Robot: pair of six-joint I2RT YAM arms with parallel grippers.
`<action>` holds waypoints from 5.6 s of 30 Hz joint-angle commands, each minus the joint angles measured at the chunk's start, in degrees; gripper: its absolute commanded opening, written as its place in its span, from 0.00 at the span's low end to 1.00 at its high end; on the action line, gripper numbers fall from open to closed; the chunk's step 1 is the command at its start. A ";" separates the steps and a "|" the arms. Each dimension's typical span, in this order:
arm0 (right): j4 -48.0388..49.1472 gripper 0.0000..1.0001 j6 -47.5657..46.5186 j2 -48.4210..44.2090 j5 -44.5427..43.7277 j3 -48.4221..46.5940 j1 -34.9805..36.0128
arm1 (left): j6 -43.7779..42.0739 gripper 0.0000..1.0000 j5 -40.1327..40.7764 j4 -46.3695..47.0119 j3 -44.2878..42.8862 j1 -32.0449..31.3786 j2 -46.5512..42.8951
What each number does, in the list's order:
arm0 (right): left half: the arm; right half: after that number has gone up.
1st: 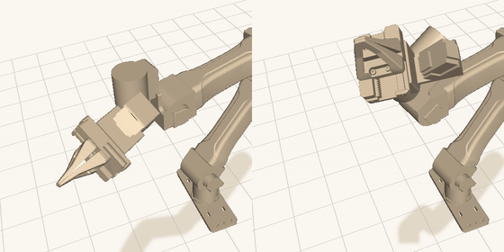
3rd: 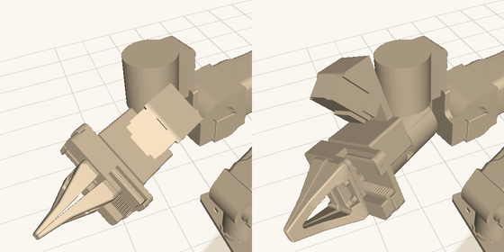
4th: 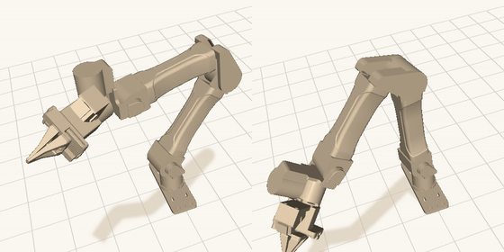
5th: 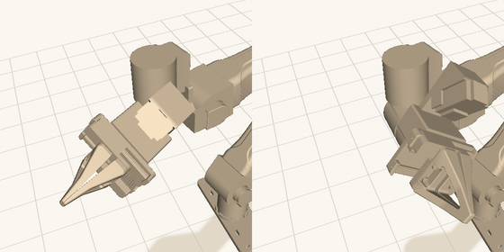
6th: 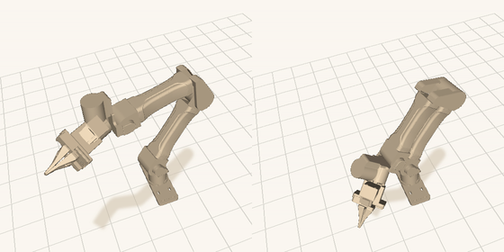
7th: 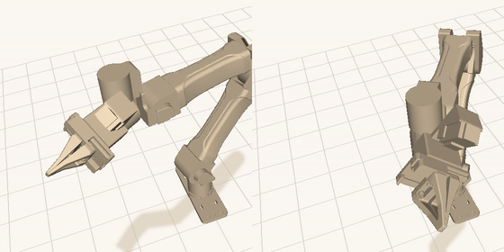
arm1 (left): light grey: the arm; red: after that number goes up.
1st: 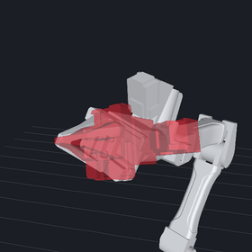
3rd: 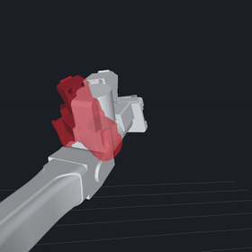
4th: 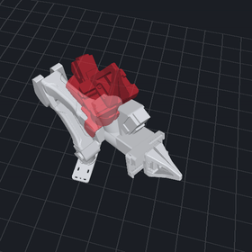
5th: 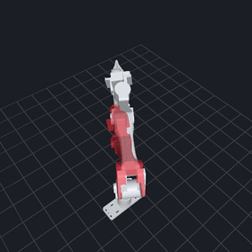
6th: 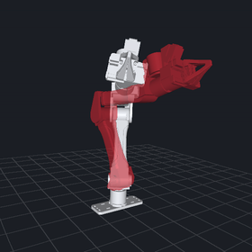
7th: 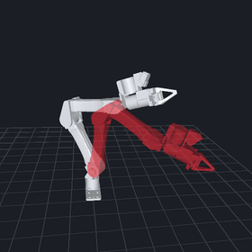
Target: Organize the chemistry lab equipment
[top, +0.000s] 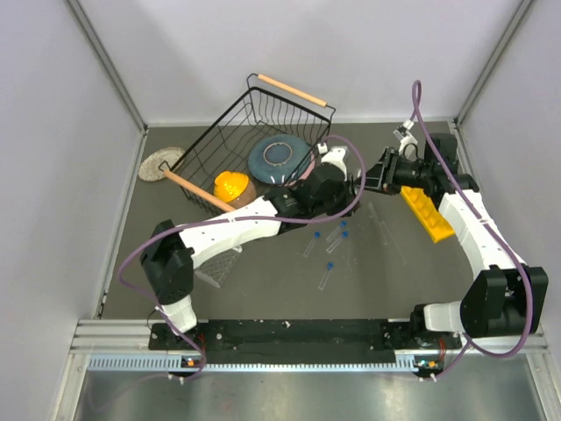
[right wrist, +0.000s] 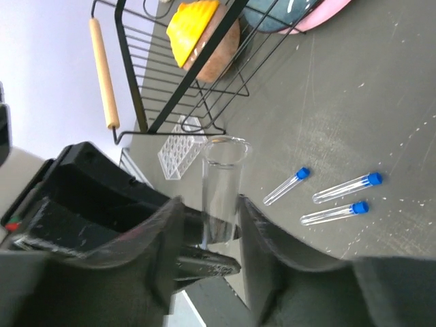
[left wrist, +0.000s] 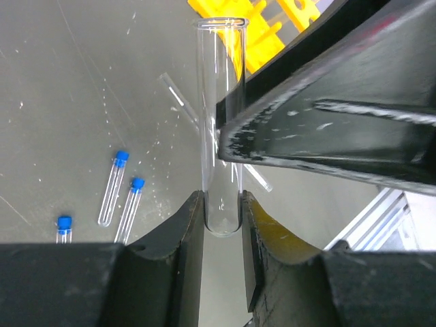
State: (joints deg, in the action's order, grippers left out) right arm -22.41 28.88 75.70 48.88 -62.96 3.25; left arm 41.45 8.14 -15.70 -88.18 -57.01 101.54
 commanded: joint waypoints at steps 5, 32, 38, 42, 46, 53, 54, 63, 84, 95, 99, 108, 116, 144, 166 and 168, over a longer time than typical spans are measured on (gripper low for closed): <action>-11.41 0.69 -21.12 -2.66 8.15 -7.08 -0.26 | -13.49 0.13 -9.44 18.51 18.46 0.76 -12.67; -23.55 0.54 -20.27 4.01 17.65 -12.71 4.31 | -21.06 0.11 -19.48 19.84 25.43 0.76 -19.71; -23.73 0.21 -20.36 3.58 18.00 -12.98 4.31 | -21.59 0.13 -18.16 19.13 25.25 0.76 -19.97; -23.99 0.16 -22.11 2.26 15.90 -12.80 4.14 | -20.89 0.52 -14.65 18.61 25.60 0.85 -21.11; -24.52 0.16 -26.67 -0.89 10.63 -11.49 2.12 | -21.06 0.93 -8.68 17.47 26.74 0.85 -25.15; -24.61 0.17 -35.38 -6.78 -1.05 -7.62 -9.99 | -19.39 0.99 -0.32 13.07 30.70 3.31 -35.60; -24.61 0.17 -37.56 -7.32 -2.03 -7.18 -11.93 | -19.22 0.99 0.03 13.15 32.18 3.57 -36.58; -13.47 0.18 -47.07 -8.29 -15.91 -1.38 -30.32 | -17.02 0.99 1.09 14.47 40.01 5.69 -44.14; 4.92 0.19 -42.33 6.65 -23.75 -3.22 -29.97 | -14.73 0.99 1.79 15.26 43.53 6.74 -45.20; 4.92 0.19 -40.84 6.48 -21.90 -3.66 -28.91 | -14.73 0.99 1.09 15.26 42.65 7.00 -44.50; 4.84 0.19 -41.10 6.91 -22.25 -3.31 -28.73 | -14.65 0.99 1.09 15.26 42.65 7.00 -44.58; 5.80 0.19 -40.58 8.93 -22.34 -2.70 -28.12 | -14.65 0.99 0.91 15.26 42.74 7.00 -44.50; 8.09 0.19 -40.92 10.96 -23.04 -1.03 -27.51 | -14.21 0.99 1.00 15.26 43.01 7.00 -44.58; 12.40 0.31 -45.40 13.69 -22.96 5.48 -25.39 | -13.68 0.99 1.09 15.00 42.92 7.36 -45.11; -2.88 0.76 -52.52 -5.55 -20.25 -0.14 -29.53 | -13.86 0.99 1.08 14.39 41.78 7.88 -47.31; -9.35 0.80 -55.49 -7.75 -17.35 -1.37 -29.35 | -13.51 0.99 0.91 14.47 41.51 8.14 -47.74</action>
State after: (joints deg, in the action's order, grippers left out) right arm -21.80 -19.92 73.52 26.09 -59.68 -26.09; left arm 27.55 8.99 -3.16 -44.47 -49.54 55.20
